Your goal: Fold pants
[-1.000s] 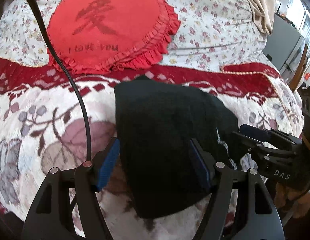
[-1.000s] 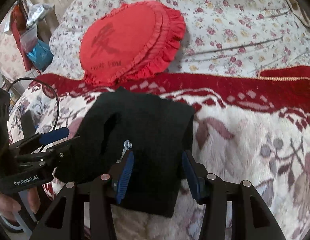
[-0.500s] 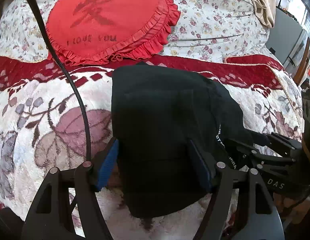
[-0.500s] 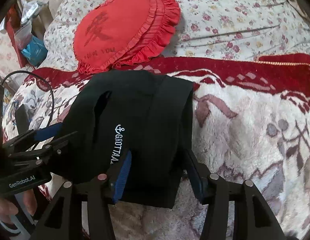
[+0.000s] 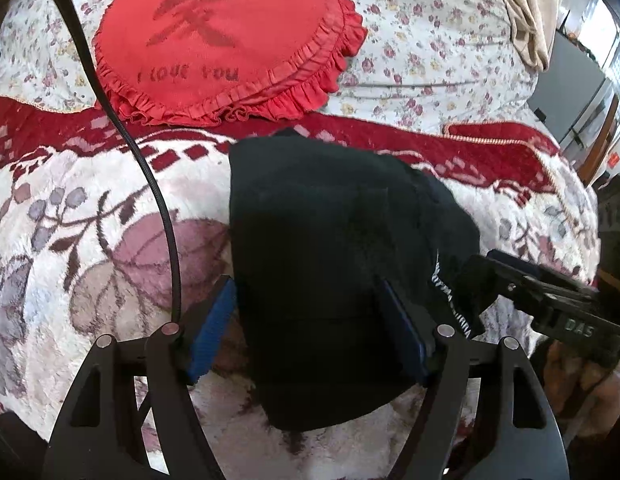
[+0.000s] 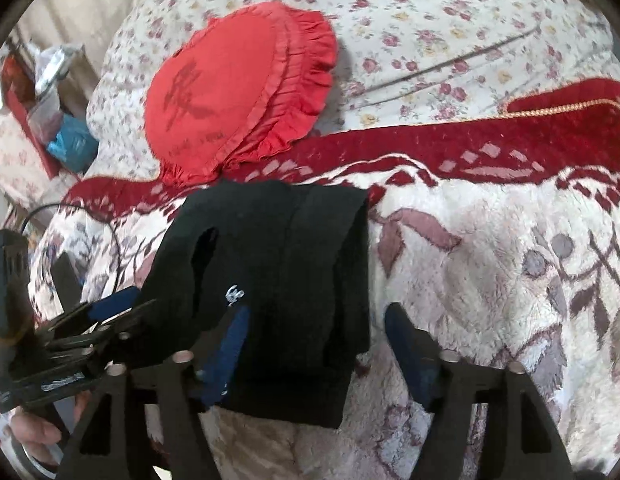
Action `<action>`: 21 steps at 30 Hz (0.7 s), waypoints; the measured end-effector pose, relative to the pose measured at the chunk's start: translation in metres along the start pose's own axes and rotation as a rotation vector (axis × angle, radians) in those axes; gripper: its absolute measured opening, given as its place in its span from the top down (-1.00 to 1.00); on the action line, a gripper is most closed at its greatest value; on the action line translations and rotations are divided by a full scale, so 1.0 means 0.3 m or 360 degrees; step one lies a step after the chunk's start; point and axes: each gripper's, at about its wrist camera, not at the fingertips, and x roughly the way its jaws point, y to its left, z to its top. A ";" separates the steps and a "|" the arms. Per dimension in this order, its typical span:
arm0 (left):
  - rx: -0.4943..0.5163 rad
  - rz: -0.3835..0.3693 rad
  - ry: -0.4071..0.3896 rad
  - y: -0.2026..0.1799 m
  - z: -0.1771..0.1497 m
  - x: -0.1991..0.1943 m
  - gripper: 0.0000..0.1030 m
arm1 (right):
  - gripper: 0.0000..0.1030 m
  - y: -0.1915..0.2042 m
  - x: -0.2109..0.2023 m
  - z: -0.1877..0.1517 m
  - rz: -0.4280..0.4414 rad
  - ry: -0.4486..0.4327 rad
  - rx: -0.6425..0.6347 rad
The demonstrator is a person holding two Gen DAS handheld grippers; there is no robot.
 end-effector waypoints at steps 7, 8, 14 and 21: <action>-0.0174 -0.0128 0.0025 0.115 0.037 -0.001 -0.56 | -0.38 -0.046 0.075 0.021 0.0114 0.0054 0.0085; -0.0206 -0.0148 0.0041 0.127 0.037 0.006 -0.56 | -0.38 -0.050 0.085 0.021 0.0137 0.0057 0.0093; -0.0299 -0.0282 0.0161 0.140 0.029 0.096 -0.58 | -0.42 -0.069 0.152 0.023 0.0337 0.0046 0.0159; -0.0237 -0.0310 0.0101 0.067 0.037 0.122 -0.22 | 0.20 -0.045 0.128 0.031 0.0349 -0.0034 0.0192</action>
